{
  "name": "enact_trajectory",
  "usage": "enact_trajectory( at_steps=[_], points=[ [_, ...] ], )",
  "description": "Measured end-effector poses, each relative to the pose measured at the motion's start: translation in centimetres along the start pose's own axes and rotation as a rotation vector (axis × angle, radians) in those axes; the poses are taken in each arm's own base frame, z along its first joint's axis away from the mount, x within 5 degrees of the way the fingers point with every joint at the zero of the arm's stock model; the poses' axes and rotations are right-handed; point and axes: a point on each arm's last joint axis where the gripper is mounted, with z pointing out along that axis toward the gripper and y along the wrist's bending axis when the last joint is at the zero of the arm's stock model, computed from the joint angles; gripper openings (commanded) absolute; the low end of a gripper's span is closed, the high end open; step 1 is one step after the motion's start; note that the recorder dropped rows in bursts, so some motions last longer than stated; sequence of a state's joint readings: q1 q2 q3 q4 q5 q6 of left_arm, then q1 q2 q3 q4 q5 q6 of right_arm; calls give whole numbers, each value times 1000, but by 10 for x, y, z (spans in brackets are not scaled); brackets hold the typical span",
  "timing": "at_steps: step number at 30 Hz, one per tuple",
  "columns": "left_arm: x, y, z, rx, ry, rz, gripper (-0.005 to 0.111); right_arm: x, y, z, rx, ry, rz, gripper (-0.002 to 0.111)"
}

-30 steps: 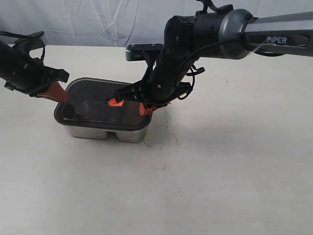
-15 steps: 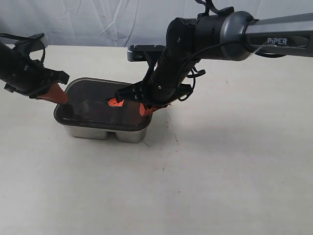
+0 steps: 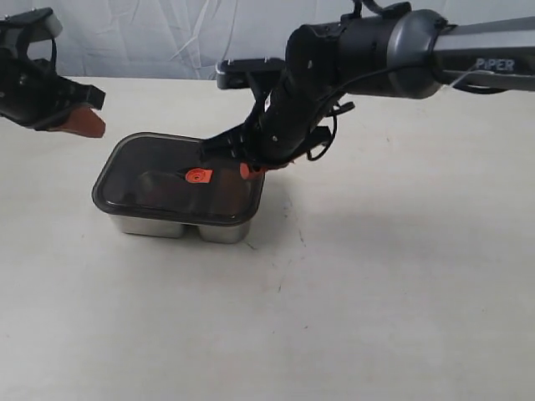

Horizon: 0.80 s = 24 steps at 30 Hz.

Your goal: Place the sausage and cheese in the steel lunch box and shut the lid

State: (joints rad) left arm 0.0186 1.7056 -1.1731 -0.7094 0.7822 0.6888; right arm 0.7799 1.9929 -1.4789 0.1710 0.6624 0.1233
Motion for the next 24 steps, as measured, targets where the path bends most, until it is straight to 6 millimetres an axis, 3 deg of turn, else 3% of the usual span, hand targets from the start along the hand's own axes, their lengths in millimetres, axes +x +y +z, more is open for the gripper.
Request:
enact_trajectory(
  at_steps=[3, 5, 13, 24],
  points=[
    [-5, -1, -10, -45, -56, 26, 0, -9, 2, -29, 16, -82, -10, -1],
    [-5, 4, -4, -64, -52, 21, 0, -10, 3, -33, 14, -94, -3, -1],
    [10, 31, 63, 7, 25, -26, 0, 3, -4, 16, 26, 20, 31, -1],
    [5, 37, 80, 44, 13, -85, 0, 17, 21, 32, -10, 77, -8, -1]
  ],
)
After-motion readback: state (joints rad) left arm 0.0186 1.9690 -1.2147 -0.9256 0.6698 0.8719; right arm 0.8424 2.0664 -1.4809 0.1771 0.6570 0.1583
